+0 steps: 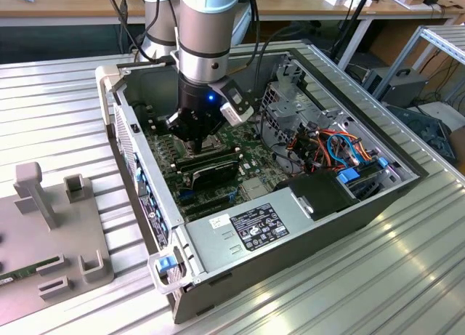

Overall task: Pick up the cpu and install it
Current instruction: 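Install the second cpu locking lever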

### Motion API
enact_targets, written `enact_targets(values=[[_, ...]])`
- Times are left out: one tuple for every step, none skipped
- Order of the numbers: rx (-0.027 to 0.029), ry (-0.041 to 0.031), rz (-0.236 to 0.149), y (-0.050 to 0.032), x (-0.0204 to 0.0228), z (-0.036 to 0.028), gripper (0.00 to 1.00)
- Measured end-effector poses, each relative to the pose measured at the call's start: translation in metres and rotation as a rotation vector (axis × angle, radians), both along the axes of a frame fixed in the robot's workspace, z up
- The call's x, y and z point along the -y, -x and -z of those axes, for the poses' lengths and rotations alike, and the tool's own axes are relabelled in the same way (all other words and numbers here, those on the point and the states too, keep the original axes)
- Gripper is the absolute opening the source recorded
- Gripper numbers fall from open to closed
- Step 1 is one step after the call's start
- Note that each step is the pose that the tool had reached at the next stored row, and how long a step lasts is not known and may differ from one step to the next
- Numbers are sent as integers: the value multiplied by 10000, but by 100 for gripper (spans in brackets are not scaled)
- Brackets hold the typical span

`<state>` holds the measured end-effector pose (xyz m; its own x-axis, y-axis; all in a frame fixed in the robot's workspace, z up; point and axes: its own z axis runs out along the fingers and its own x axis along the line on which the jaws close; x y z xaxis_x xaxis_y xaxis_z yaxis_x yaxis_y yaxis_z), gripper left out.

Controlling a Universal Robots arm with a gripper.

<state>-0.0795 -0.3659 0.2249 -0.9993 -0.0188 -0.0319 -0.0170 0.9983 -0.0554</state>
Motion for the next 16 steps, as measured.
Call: enact_targets(values=[[0,0,0,4,-1,8,11],[1,0,0,6,-3,12,11],[1,1,0,11,-5,19,11],[0,2,-1,12,-5,18,11],[1,1,-1,12,-6,19,11],[11,-2,1,20,-6,23,11],[20,-2,1,36,-7,26,11],[28,-3,0,50,-8,31,11],[28,-1,0,53,-7,33,11],[27,1,0,53,-7,35,11],[26,2,0,53,-6,37,11],[26,3,0,53,-6,37,11],[27,-1,0,53,-7,43,11],[29,-4,2,54,-8,56,11],[29,-17,6,56,-12,68,11],[29,-31,9,57,-17,76,11]])
